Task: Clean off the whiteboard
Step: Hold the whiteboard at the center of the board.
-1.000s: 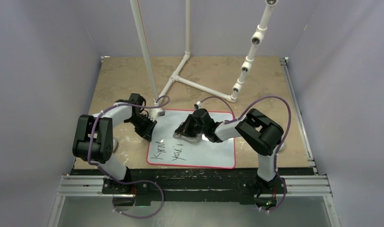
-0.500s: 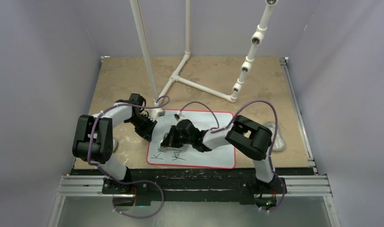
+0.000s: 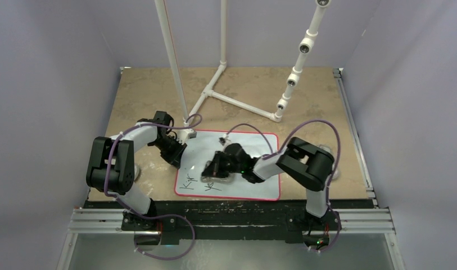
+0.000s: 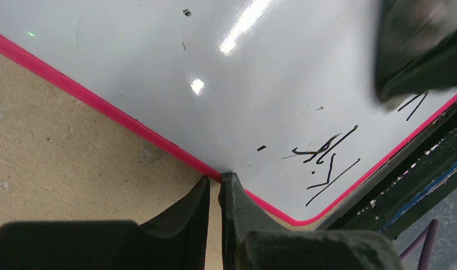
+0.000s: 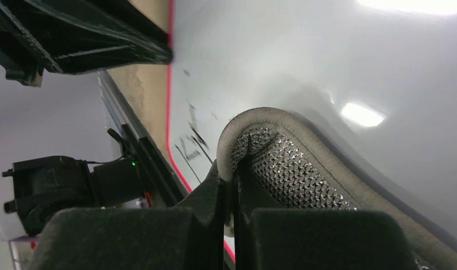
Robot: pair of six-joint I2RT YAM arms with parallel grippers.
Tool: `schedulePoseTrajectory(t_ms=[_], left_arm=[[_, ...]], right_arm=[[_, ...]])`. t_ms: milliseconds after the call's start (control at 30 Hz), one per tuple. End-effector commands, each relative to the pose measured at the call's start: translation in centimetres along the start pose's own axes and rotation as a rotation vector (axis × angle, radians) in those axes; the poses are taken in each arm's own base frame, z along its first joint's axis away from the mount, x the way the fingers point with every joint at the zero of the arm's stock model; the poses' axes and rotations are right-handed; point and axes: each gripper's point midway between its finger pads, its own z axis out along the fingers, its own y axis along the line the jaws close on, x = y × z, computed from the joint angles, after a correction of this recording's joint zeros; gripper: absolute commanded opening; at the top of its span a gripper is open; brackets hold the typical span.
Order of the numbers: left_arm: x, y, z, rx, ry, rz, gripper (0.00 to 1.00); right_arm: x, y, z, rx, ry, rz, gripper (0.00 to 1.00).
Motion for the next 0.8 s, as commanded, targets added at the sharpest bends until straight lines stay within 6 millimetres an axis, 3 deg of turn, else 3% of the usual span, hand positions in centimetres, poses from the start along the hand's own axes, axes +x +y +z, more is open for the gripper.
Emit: schedulePoseTrajectory(t_ms=[0,67,167,367,467,533,600,767], left_arm=[[1.2,4.8,2.9,-0.180,0.074,0.155,0.00],[1.2,4.7,2.9,-0.178,0.074,0.156,0.00],[1.1,4.7,2.9,-0.177,0.075,0.159,0.00],[1.3,4.7,3.0,-0.174,0.081,0.163,0.00],[1.4,4.6,3.0,-0.173,0.083,0.164,0.00],[1.4,4.5,3.0,-0.170,0.081,0.162,0.00],[1.3,4.4,2.8,-0.167,0.077,0.163,0.00],[1.3,4.2,2.8,-0.161,0.077,0.164,0.00]], right_arm=[[8.5,-8.4,2.7,0.392,0.250,-0.174,0.00],[8.9,-6.1,4.2,0.358,0.254,-0.231,0.00],[9.9,-6.5,2.6,0.359,0.284,-0.241,0.00],[11.4,-14.5,-6.7,0.542,0.271,-0.073,0.00],[11.6,-17.3,-9.9,0.608,0.227,0.009,0.00],[11.3,-17.0,-9.4,0.587,0.212,0.017,0.00],[10.1,-16.3,-7.4,0.602,0.182,-0.010,0.00],[7.8,-8.9,1.4,0.433,0.192,-0.090,0.00]])
